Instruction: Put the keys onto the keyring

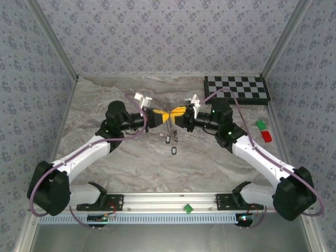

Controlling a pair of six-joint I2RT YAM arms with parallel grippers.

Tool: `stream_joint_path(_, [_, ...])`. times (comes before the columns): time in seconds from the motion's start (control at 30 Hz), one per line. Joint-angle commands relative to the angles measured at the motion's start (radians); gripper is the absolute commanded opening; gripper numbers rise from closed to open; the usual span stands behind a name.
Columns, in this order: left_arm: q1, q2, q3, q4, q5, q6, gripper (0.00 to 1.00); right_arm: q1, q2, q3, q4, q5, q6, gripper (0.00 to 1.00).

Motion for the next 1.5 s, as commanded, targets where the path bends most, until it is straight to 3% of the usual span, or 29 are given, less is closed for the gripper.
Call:
stream_joint_path(0.0, [-0.007, 0.000, 0.041, 0.049, 0.031, 0.002, 0.00, 0.006, 0.008, 0.040, -0.023, -0.021, -0.016, 0.17])
stream_joint_path(0.37, [-0.007, -0.001, 0.041, 0.058, 0.034, 0.000, 0.00, 0.005, 0.023, 0.040, -0.046, -0.023, -0.019, 0.17])
stream_joint_path(0.5, [-0.007, 0.000, 0.041, 0.064, 0.034, -0.004, 0.00, 0.006, 0.023, 0.038, -0.049, -0.031, -0.021, 0.12])
stream_joint_path(0.57, [-0.007, 0.002, 0.042, 0.065, 0.035, -0.004, 0.00, 0.006, 0.023, 0.038, -0.053, -0.035, -0.022, 0.00])
stream_joint_path(0.8, [-0.012, 0.012, 0.039, 0.079, 0.037, -0.015, 0.00, -0.001, 0.017, 0.034, -0.031, -0.035, 0.002, 0.00])
stream_joint_path(0.83, [-0.013, 0.015, 0.039, 0.081, 0.036, -0.019, 0.01, -0.004, 0.017, 0.030, -0.021, -0.035, 0.012, 0.00])
stream_joint_path(0.9, [-0.013, 0.023, 0.033, 0.098, 0.036, -0.035, 0.18, -0.019, 0.016, 0.018, 0.019, -0.040, 0.045, 0.00])
stream_joint_path(0.97, [-0.014, 0.029, 0.019, 0.132, 0.038, -0.056, 0.29, -0.039, 0.015, 0.002, 0.068, -0.052, 0.085, 0.00])
stream_joint_path(1.23, [-0.013, 0.071, -0.015, 0.292, 0.051, -0.164, 0.32, -0.063, 0.017, -0.017, 0.131, -0.074, 0.139, 0.00])
stream_joint_path(1.47, [-0.020, 0.088, -0.010, 0.328, 0.054, -0.184, 0.25, -0.060, 0.017, -0.018, 0.122, -0.077, 0.134, 0.00])
